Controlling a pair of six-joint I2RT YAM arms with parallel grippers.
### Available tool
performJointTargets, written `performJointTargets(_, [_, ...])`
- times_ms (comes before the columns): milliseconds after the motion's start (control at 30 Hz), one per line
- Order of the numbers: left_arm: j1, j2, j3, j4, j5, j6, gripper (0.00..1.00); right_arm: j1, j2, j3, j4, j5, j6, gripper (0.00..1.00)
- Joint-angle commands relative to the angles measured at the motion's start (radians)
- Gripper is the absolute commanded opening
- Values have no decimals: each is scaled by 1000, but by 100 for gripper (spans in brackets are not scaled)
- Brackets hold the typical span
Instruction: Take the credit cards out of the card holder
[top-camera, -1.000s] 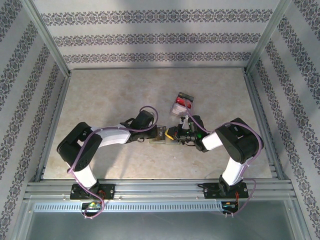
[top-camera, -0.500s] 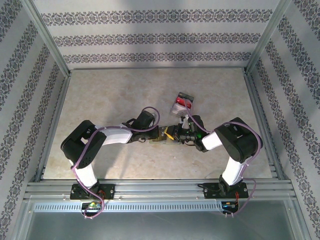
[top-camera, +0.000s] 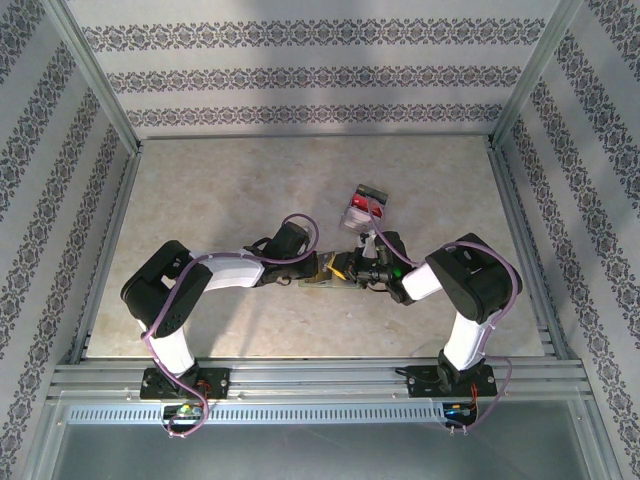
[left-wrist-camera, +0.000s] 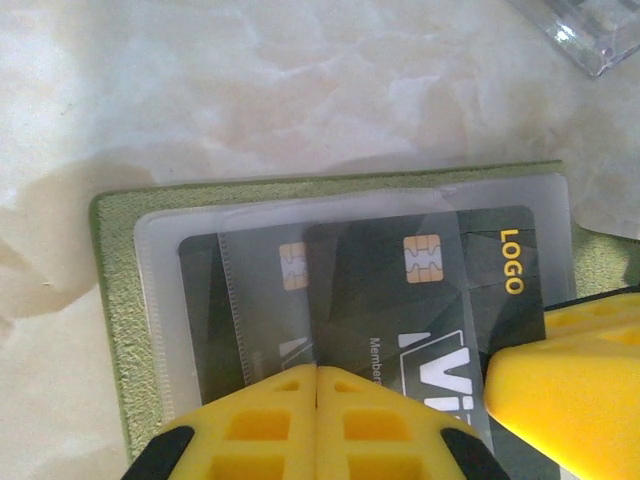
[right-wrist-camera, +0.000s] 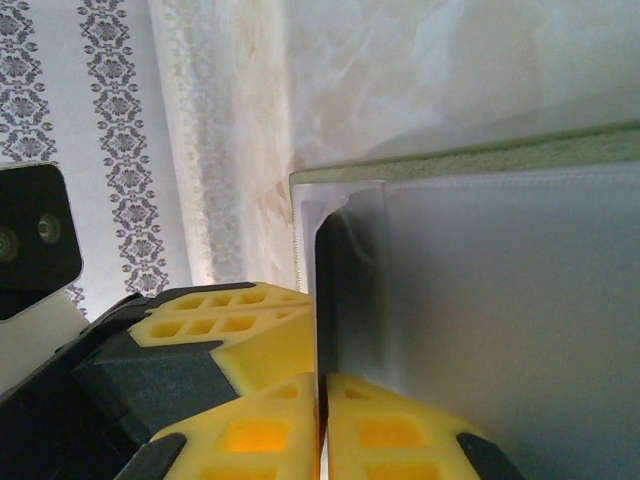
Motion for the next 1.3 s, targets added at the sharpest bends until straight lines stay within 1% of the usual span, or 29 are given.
performJointTargets(0, [1,4,-27,-73,-33,-11,5,-19,-43,-23,56,-10,-11,8])
performJointTargets(200, [1,-1,-25,-84,-43,-8,5,-40,-70,-43,48,-19,-21,5])
performJointTargets(467, [1,-11,-22,-98,-53,-4,5,-55,-81,-58,23,-15,-42,4])
performJointTargets(667, [1,-35,-20,-112,-59,8,5,-83,-143,-66,-69,-19,-92,2])
performJointTargets(800, [1,-58,-12,-120,-53,19,6,-105,-238,-55,-233,-12,-169,2])
performJointTargets(1067, [1,-135,37,-153,-9,62,25,-118,-457,63,-736,44,-465,1])
performJointTargets(1133, [3,-164,58,-175,-10,99,30,-118,-494,99,-824,41,-538,1])
performJointTargets(1267, [10,-218,85,-201,-13,180,40,-119,-536,163,-932,2,-654,1])
